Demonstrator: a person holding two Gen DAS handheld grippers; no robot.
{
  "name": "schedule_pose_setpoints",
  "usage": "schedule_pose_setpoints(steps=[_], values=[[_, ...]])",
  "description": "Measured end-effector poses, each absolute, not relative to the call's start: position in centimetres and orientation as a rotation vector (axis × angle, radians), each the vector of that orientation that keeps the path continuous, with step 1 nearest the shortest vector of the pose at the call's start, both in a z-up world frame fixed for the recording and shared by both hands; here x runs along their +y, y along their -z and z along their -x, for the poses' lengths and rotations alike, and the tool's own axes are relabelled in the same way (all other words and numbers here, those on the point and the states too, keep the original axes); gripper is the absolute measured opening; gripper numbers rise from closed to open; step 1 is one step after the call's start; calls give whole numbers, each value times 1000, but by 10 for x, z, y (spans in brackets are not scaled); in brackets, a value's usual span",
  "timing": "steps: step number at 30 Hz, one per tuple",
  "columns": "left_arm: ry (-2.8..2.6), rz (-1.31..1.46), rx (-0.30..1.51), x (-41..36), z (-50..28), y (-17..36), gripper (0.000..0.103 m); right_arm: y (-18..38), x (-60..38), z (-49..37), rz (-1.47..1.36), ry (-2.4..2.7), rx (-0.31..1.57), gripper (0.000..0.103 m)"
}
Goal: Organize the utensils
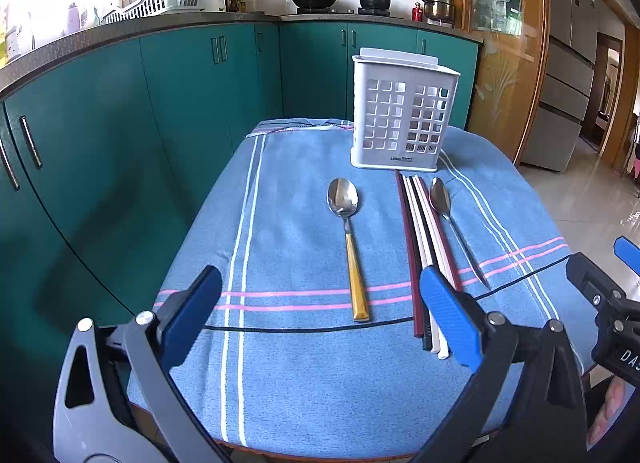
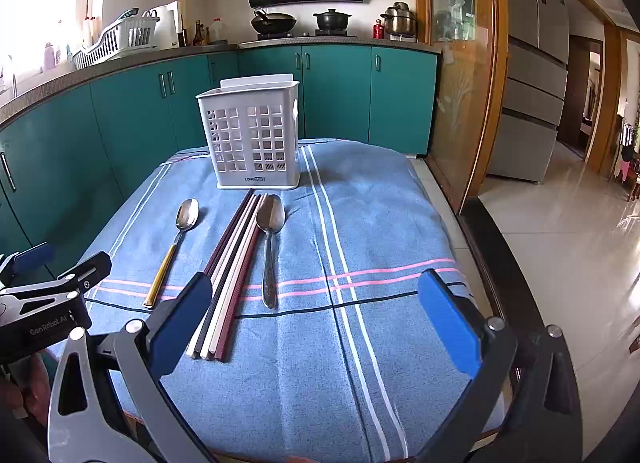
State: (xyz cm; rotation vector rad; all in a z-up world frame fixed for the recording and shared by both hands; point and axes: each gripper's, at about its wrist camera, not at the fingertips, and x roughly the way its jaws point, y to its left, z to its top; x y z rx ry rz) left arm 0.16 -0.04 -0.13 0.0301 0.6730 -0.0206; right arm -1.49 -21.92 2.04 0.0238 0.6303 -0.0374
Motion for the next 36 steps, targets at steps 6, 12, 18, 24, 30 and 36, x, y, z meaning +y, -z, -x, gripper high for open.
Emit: schedule_pose_setpoints(steps=[6, 12, 18, 24, 30, 36], values=[[22, -31, 672, 0, -1, 0, 98, -20, -219, 14, -24, 40, 628, 100], [23, -29, 676, 1, -1, 1, 98, -21, -220, 15, -27, 44, 624, 100], [21, -31, 676, 1, -2, 1, 98, -21, -220, 14, -29, 43, 625, 100], [20, -33, 677, 1, -2, 2, 98, -22, -221, 15, -27, 42, 627, 100], [27, -35, 684, 1, -3, 3, 98, -22, -222, 14, -27, 37, 631, 100], [24, -38, 687, 0, -4, 4, 98, -20, -222, 14, -26, 34, 636, 100]])
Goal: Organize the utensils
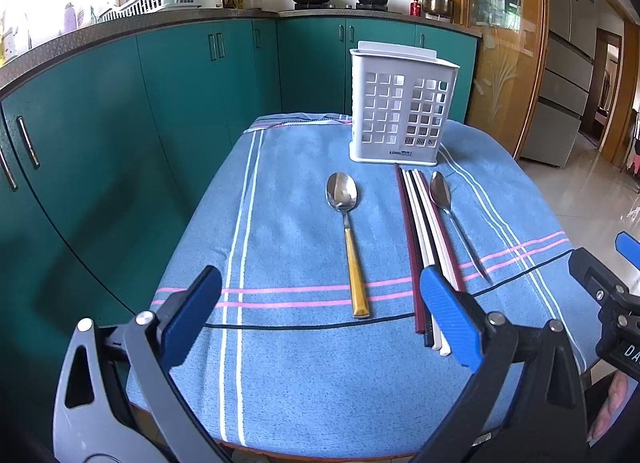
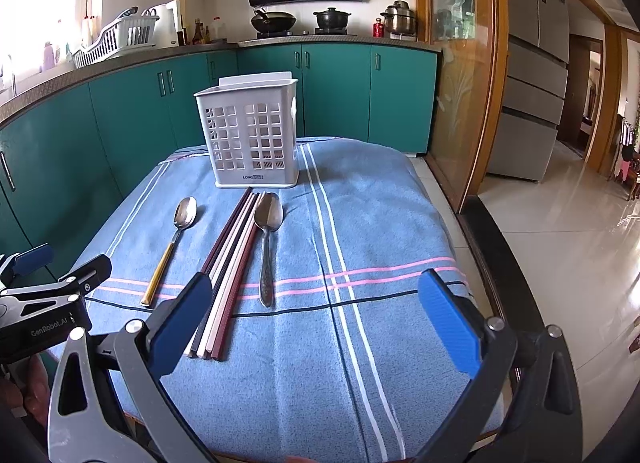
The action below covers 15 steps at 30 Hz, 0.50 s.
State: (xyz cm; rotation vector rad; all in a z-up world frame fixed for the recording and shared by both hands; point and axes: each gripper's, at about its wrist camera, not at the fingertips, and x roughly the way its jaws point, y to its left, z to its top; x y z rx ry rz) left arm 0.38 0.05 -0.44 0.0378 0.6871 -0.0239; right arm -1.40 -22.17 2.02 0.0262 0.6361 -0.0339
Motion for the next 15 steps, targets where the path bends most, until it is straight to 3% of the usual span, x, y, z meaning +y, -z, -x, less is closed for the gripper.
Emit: schedule_pose_setpoints(steps=[15], values=[[39, -30, 707, 1, -8, 10, 98, -17, -220, 11, -31, 7, 669, 100]])
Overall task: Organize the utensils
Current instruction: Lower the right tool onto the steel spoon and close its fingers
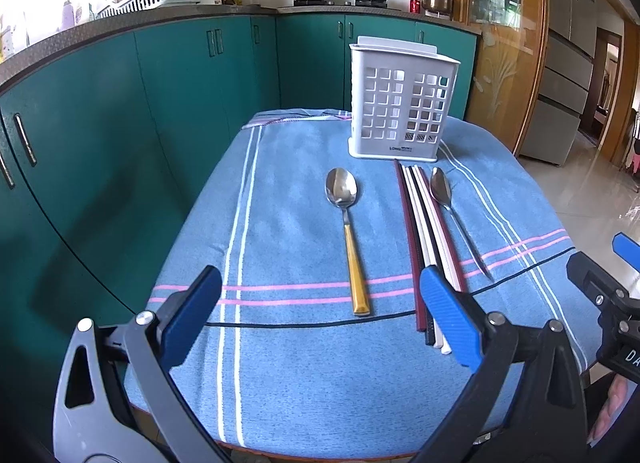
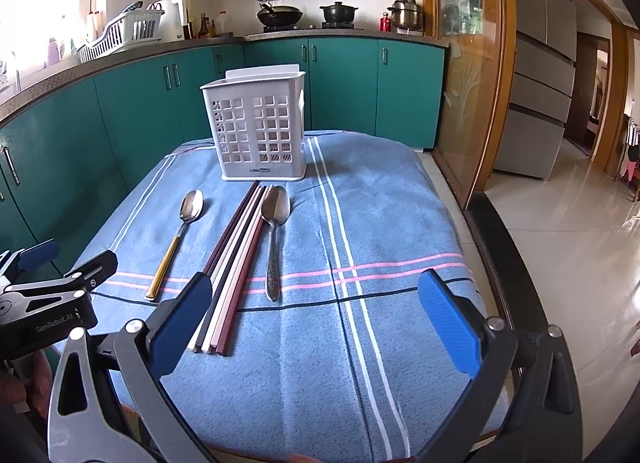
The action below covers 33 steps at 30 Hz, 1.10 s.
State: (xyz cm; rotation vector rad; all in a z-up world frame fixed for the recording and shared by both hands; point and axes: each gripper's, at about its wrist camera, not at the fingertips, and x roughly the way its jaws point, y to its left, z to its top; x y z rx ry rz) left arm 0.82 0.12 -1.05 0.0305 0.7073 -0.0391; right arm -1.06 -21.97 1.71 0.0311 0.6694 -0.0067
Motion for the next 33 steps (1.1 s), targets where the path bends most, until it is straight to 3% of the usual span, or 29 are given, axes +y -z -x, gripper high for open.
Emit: schedule_pose_setpoints(steps=[10, 12, 16, 24, 31, 33], values=[[34, -15, 774, 2, -14, 18, 98, -9, -219, 7, -34, -44, 709, 96], [26, -42, 791, 1, -15, 21, 98, -2, -217, 2, -27, -62, 738, 84], [3, -104, 772, -3, -15, 23, 99, 16, -209, -14, -7, -89, 811, 77], [32, -119, 769, -4, -21, 28, 99, 46, -197, -62, 1, -111, 955, 49], [39, -102, 824, -3, -37, 45, 89, 58, -182, -77, 49, -107, 971, 41], [38, -98, 821, -2, -40, 46, 94, 58, -176, -77, 65, -121, 966, 27]])
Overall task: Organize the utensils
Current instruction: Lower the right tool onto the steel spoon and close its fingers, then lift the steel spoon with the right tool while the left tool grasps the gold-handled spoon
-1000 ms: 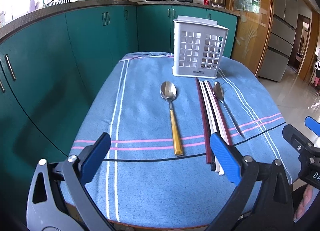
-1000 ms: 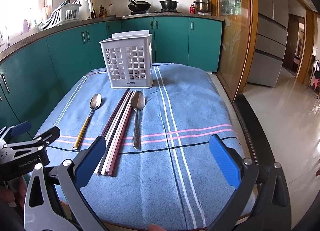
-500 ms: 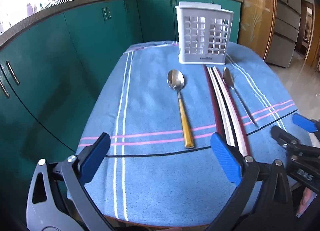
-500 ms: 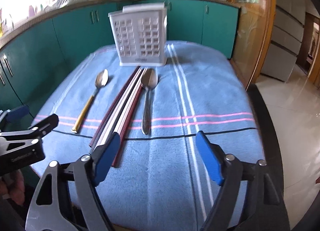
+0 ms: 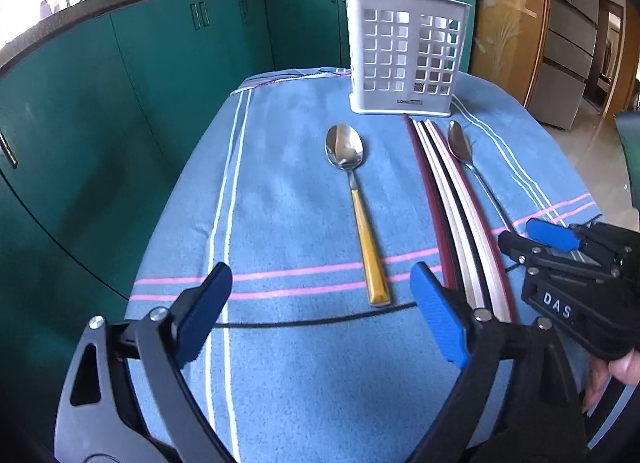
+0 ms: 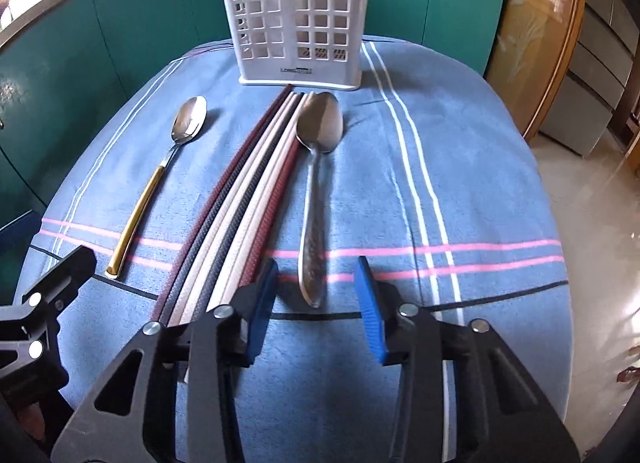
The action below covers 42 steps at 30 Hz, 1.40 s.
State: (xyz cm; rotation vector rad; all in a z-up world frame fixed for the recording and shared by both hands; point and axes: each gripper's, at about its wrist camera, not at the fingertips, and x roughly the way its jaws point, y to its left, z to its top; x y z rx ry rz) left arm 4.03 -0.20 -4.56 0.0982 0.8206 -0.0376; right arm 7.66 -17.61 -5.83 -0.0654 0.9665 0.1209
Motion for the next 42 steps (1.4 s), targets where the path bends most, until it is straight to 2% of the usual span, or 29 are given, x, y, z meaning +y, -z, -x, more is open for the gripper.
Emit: schedule_pose_setpoints(steps=[1, 4, 8, 12, 17, 18, 20, 21, 22, 24, 27, 28, 29, 30, 38, 42], values=[[50, -93, 819, -2, -41, 45, 98, 58, -174, -76, 69, -130, 968, 23], [92, -61, 812, 2, -43, 42, 99, 59, -171, -75, 66, -140, 970, 13], [92, -57, 822, 2, -46, 44, 99, 59, -178, -76, 4, -148, 978, 11], [110, -53, 840, 2, -50, 47, 99, 54, -186, -74, -56, -145, 968, 2], [132, -50, 840, 0, -53, 48, 98, 46, -193, -65, -93, -161, 954, 1], [133, -55, 843, -1, -54, 49, 95, 45, -194, -62, -98, -162, 952, 1], [147, -61, 864, -4, -56, 53, 81, 42, -199, -57, -112, -165, 943, 1], [156, -60, 879, -5, -58, 56, 66, 41, -201, -56, -117, -168, 939, 1], [158, -61, 902, -6, -61, 60, 55, 39, -203, -54, -124, -172, 933, 1], [158, -56, 952, -7, -64, 68, 47, 38, -206, -53, -127, -179, 932, 1], [145, -86, 944, -10, -66, 71, 42, 38, -211, -49, -136, -187, 932, 1], [144, -85, 944, -10, -67, 72, 36, 37, -212, -48, -136, -189, 931, 1], [147, -86, 944, -11, -68, 72, 28, 36, -213, -47, -139, -191, 929, 1], [153, -90, 947, -12, -69, 71, 13, 35, -214, -46, -141, -192, 926, 1], [166, -90, 933, -12, -71, 64, 13, 32, -223, -41, -171, -204, 913, 1], [171, -80, 975, -10, -73, 70, 13, 41, -222, -44, -163, -215, 966, 1]])
